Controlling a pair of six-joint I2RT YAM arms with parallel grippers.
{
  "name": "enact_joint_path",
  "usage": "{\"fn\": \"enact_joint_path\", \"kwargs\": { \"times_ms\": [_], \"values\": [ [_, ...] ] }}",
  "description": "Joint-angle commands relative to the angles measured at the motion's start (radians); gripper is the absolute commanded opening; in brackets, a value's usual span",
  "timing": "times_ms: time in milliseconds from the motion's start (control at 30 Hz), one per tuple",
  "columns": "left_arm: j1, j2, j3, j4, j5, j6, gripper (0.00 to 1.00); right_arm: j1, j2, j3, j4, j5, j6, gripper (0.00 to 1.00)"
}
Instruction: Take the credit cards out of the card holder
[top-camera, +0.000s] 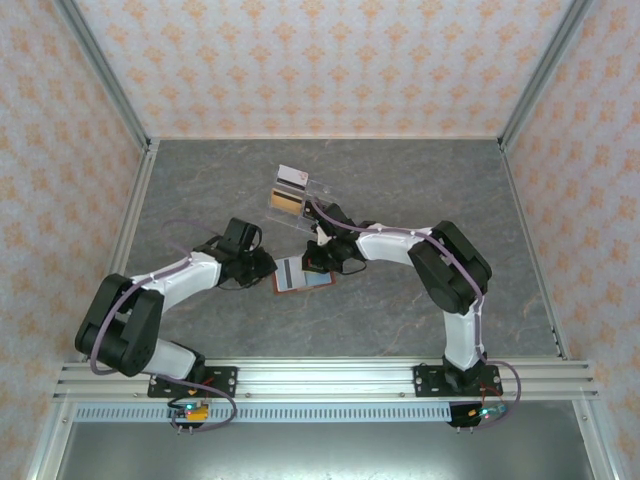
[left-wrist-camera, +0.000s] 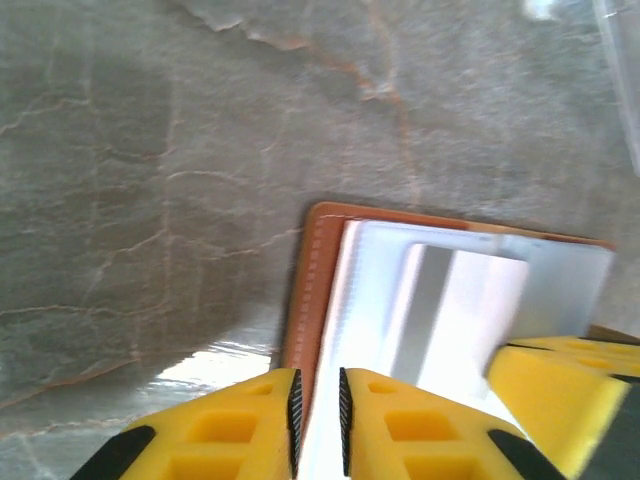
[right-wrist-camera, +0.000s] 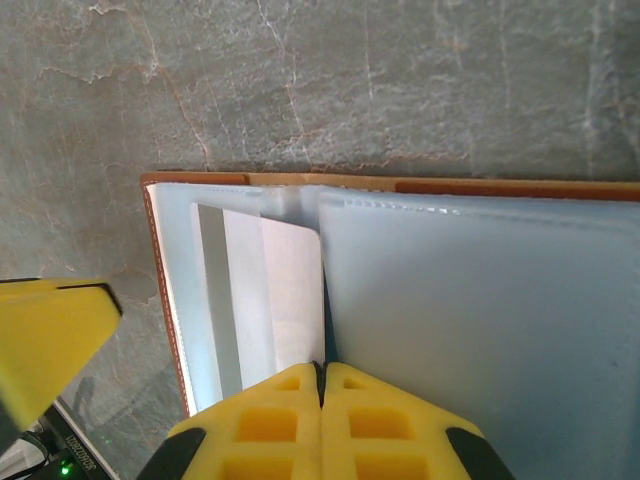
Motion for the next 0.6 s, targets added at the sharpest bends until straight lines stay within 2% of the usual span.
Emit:
{"fn": "enact_joint_path", "kwargs": {
  "times_ms": [0,267,567],
  "values": [
    [-0.009,-0.029,0.023,0.032,0.046,0.017,0.15,-0.003,-0.023,-0.007,0.014,0.011,-0.018,0.00],
    [-0.056,0.083,0.040,0.103,0.093,0.008,0.08,-0.005,-0.018,-0.007,0.041,-0.023,-0.010,0.00],
    [-0.076,0.124,0.041,0.011,-0.021,0.024,0.04,-0.020,-0.027,-0.028,0.119,-0.082,0.029,0.00]
  ]
}}
